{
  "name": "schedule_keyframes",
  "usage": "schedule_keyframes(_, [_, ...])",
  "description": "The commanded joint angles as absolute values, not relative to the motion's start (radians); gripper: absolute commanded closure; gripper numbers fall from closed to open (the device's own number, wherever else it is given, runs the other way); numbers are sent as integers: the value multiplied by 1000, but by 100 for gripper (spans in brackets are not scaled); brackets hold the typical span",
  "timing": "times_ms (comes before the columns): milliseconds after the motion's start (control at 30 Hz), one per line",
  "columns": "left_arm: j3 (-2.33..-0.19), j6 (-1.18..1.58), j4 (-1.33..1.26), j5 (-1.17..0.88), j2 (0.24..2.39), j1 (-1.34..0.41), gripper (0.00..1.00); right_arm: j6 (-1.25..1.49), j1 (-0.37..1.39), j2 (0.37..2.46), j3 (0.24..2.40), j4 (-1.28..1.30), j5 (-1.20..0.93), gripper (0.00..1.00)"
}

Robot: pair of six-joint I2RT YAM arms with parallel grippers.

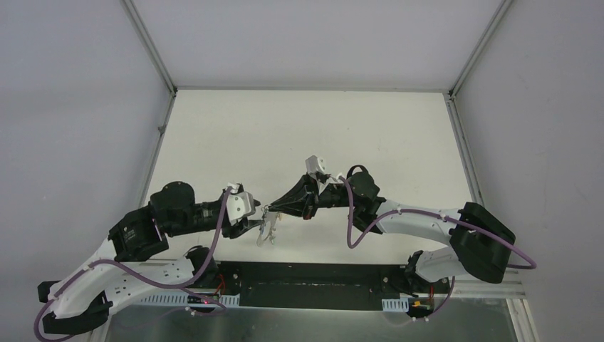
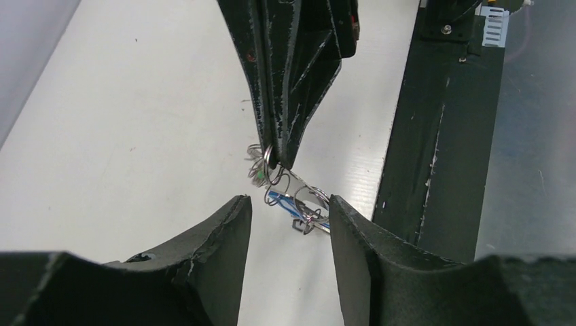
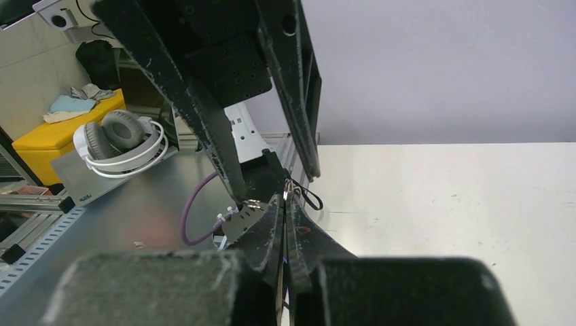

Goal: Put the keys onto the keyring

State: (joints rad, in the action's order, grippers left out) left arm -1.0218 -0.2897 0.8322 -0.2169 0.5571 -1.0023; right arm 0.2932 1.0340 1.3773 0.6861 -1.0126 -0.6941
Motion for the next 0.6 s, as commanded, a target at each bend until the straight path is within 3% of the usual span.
schedule_keyframes(0, [-941,-317,611,-228,496,-1011,55,299,1040,1334,704,-1099,-714,100])
schedule_keyframes(233, [-904,-348,608,-200,479,-1010,65,302,1040,1329,706,-1099,-718,100])
schedule_keyframes(567, [-918,-386,626,-175,481,-1009,71,302,1040,1325,704,-1100,-714,100])
